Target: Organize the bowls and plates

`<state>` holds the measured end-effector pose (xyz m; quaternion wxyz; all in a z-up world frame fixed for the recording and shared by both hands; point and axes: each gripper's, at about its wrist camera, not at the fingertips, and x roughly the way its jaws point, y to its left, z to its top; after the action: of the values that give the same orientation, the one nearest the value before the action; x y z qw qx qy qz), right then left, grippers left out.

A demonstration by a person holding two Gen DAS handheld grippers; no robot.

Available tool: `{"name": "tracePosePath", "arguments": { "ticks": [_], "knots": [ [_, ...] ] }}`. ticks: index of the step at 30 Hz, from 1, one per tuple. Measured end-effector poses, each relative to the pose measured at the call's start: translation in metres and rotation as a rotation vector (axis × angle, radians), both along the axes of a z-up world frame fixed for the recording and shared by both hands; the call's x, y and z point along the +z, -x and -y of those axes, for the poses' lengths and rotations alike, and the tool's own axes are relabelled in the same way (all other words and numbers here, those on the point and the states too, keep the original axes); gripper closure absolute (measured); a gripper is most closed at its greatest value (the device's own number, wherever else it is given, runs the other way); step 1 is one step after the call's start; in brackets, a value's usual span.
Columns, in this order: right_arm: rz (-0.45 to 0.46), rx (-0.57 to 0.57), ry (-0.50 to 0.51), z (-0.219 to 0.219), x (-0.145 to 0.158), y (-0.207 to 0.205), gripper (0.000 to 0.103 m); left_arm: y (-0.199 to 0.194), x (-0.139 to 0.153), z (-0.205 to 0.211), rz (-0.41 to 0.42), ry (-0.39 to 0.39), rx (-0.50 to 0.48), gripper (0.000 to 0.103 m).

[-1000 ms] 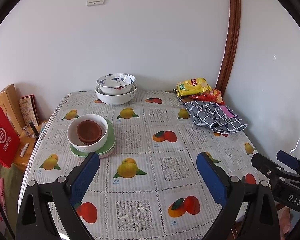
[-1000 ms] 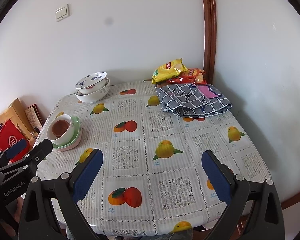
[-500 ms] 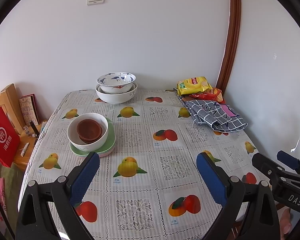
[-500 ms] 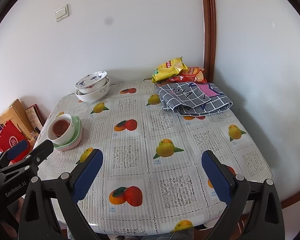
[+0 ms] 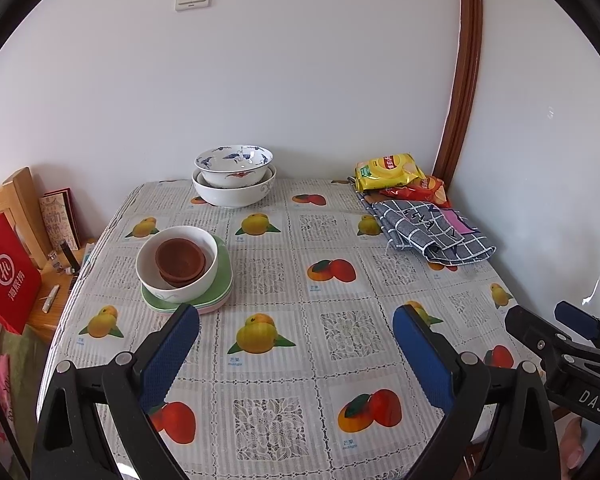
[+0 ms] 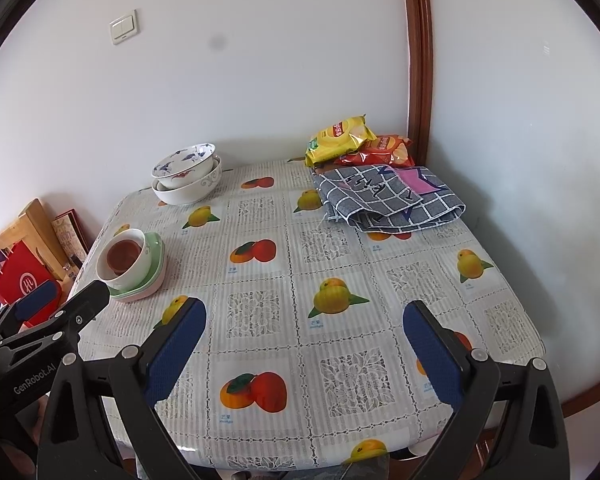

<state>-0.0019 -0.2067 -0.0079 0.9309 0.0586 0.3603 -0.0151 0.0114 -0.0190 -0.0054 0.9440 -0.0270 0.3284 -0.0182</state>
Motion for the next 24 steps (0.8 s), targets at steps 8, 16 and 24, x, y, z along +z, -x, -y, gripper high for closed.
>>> {"name": "tracePosePath", "arguments": {
  "ticks": [8, 16, 24],
  "knots": [
    [-0.002, 0.003, 0.003, -0.0021, -0.0013, -0.0003, 0.005, -0.0007, 0.0004, -0.0008, -0.004, 0.000, 0.002, 0.005],
    [-0.002, 0.005, 0.005, -0.0034, -0.0011, 0.0001, 0.005, -0.0022, -0.0015, -0.0005, -0.012, 0.002, 0.000, 0.005],
    [0.003, 0.005, 0.005, -0.0038, 0.0004, 0.0006, 0.005, -0.0025, 0.0000, -0.0021, -0.007, 0.001, 0.009, 0.005]
  ]
}}
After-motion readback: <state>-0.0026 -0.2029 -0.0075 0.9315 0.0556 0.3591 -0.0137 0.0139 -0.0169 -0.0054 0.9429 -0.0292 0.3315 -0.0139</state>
